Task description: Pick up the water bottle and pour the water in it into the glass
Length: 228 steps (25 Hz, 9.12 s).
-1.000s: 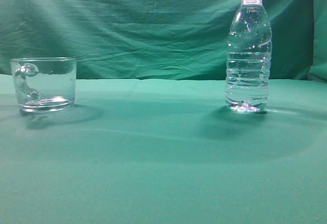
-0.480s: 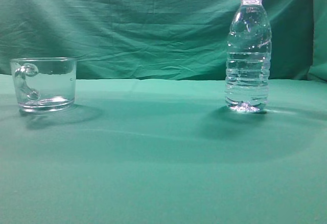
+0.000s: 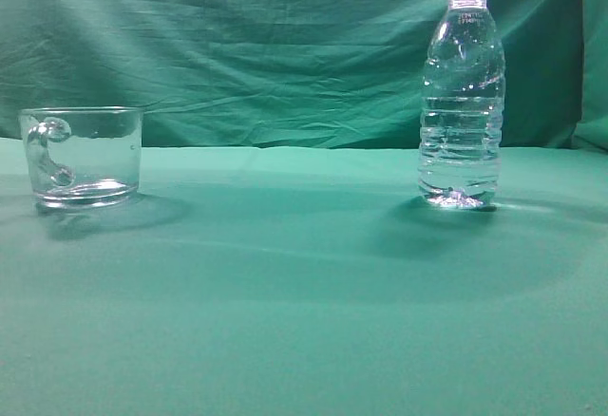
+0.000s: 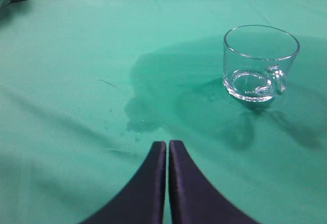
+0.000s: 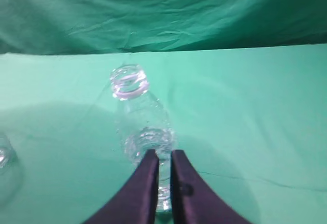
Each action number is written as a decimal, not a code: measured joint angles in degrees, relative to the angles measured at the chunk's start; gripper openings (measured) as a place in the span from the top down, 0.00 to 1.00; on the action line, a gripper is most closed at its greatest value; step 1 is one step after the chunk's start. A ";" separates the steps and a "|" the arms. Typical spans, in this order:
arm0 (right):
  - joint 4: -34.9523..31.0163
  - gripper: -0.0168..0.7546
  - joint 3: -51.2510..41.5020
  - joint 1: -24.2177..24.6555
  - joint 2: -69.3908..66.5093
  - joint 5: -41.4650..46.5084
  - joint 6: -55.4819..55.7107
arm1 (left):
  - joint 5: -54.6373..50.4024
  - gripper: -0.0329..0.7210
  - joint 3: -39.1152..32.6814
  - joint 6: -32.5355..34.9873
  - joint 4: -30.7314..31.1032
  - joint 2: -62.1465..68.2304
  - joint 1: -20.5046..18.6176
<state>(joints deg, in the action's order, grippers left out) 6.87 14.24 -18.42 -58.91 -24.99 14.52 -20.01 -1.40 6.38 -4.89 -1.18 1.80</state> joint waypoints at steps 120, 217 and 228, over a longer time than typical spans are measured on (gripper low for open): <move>91.01 0.63 78.33 -24.83 -68.02 40.52 -3.08 | 0.00 0.96 0.00 0.00 0.00 0.00 0.00; 55.49 0.63 32.98 12.10 -33.24 -13.78 25.01 | 0.00 0.96 0.00 0.00 0.00 0.00 0.00; 42.17 0.63 25.13 14.50 -43.02 -27.84 10.30 | 0.00 0.96 0.00 0.00 0.00 0.00 0.00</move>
<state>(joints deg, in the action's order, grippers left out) 49.05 39.37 -3.92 -101.93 -52.84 24.82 -20.01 -1.40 6.38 -4.89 -1.18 1.80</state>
